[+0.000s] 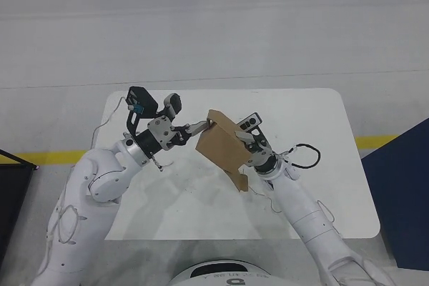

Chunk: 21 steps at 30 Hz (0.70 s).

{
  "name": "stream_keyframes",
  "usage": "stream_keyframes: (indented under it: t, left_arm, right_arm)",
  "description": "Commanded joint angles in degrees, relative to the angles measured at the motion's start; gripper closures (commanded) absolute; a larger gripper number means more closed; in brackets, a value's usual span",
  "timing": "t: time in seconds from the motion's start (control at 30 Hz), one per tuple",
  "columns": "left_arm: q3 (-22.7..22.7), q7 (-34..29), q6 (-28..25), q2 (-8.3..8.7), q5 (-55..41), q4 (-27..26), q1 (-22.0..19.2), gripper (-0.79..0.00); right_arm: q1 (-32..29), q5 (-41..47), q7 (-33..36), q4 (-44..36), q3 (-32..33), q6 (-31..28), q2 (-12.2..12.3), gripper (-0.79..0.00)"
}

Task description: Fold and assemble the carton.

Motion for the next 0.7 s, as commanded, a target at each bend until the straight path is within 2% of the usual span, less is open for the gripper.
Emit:
stream_keyframes:
  t: [0.0, 0.37, 0.67]
  left_arm:
    - [0.15, 0.04, 0.12, 0.0, 0.11, -0.04, 0.13, -0.785]
    - [0.01, 0.02, -0.24, 0.16, 0.57, -0.49, 0.8, -0.785]
    - [-5.49, 0.09, -0.08, 0.75, 0.76, 0.33, -0.18, -0.785]
  right_arm:
    - [-0.15, -0.05, 0.16, 0.01, 0.04, -0.08, -0.01, 0.0]
    - [-0.94, -0.51, 0.32, -0.53, 0.6, 0.3, 0.09, 0.0]
    - [-0.93, -0.69, 0.33, -0.28, 0.74, 1.1, 0.1, 0.0]
